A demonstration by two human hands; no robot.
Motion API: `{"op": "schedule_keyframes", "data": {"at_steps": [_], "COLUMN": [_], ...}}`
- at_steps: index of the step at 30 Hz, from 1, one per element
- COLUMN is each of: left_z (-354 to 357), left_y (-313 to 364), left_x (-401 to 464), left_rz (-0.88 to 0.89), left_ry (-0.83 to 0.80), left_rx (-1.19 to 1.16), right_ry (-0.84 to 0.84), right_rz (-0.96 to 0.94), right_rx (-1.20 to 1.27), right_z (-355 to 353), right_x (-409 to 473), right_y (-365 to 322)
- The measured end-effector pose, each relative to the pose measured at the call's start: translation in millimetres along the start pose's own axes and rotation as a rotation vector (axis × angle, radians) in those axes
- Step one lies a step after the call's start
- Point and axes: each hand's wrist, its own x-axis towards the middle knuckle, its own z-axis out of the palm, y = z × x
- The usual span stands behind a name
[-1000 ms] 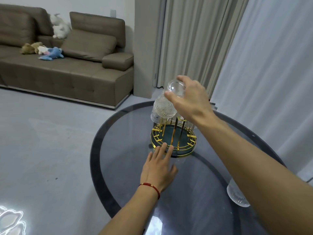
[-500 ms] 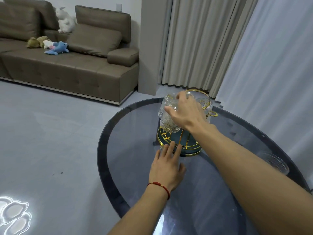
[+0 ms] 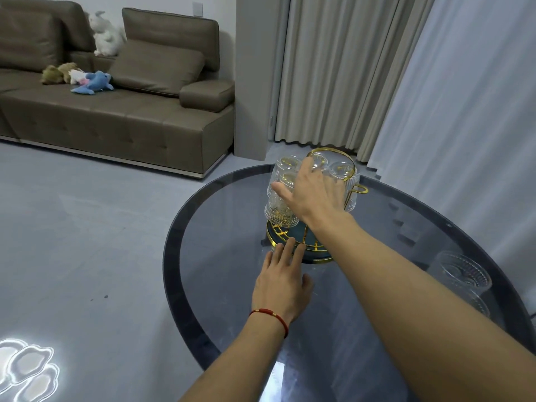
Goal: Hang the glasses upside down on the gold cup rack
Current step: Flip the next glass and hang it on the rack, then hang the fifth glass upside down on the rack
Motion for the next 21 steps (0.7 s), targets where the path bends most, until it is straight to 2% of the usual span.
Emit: {"op": "schedule_keyframes", "data": {"at_steps": [5,12,18,21], "left_z": [-4,-16,-27,-30], "left_y": [0,26,83,109], "left_x": [-2,-7,-21,-34], "left_rz": [0.006,0.005,0.121,0.233], "left_ry": [-0.026,-0.003,0.057,0.074], "left_rx": [0.069,0.120,-0.044,-0.091], "right_ry": [-0.053,0.195,0.300,0.408], "right_rz": [-0.044,-0.107,0.021,0.213], "right_rx": [0.003,0.186,0.271,0.324], "right_z": [-10,-41,-58,-60], "right_x": [-16,-88,-168,-203], "right_y": [4,44,113,149]}}
